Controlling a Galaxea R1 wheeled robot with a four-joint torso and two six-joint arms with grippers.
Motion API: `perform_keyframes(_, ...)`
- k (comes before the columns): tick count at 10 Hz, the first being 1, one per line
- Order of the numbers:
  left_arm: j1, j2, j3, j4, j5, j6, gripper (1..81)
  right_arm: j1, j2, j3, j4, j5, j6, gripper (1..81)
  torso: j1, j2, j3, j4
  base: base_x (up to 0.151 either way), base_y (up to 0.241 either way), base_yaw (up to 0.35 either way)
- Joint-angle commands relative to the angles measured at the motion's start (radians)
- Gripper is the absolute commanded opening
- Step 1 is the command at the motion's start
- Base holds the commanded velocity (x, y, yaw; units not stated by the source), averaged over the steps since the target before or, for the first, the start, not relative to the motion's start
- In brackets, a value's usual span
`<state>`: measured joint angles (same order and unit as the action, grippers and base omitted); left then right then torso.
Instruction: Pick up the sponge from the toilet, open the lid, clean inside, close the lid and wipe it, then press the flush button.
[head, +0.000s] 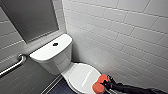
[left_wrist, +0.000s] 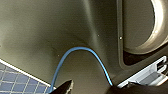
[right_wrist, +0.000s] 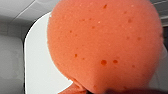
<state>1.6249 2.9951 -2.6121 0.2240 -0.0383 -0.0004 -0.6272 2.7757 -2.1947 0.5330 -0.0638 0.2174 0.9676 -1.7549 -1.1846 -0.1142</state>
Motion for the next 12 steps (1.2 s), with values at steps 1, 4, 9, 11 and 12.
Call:
perform_keyframes(1,0.031,0.004,0.009,-0.003,0.080,0.003,81.1,0.076,-0.016,0.004,-0.005,-0.087,-0.004,1.0,0.000,0.000,0.000,0.000,0.000,0.000,0.000)
perform_keyframes(4,0.031,0.007,0.012,0.000,0.080,0.003,81.1,0.117,-0.078,0.111,-0.005,-0.085,-0.003,1.0,0.000,0.000,0.000,0.000,0.000,0.000,0.000)
perform_keyframes(9,0.027,-0.014,0.044,0.008,0.071,0.007,81.1,0.125,-0.451,0.619,-0.005,0.081,0.003,1.0,0.000,0.000,-0.001,0.000,0.000,0.000,0.000)
perform_keyframes(11,0.013,-0.091,0.168,0.009,0.075,0.003,81.1,0.061,-0.536,0.639,-0.005,0.087,0.000,1.0,0.001,0.000,-0.001,0.000,0.000,0.000,0.000)
perform_keyframes(12,-0.003,-0.169,0.311,0.009,0.080,0.005,81.1,0.022,-0.572,0.639,-0.005,0.093,-0.003,1.0,0.001,0.000,-0.001,0.000,0.000,0.000,0.000)
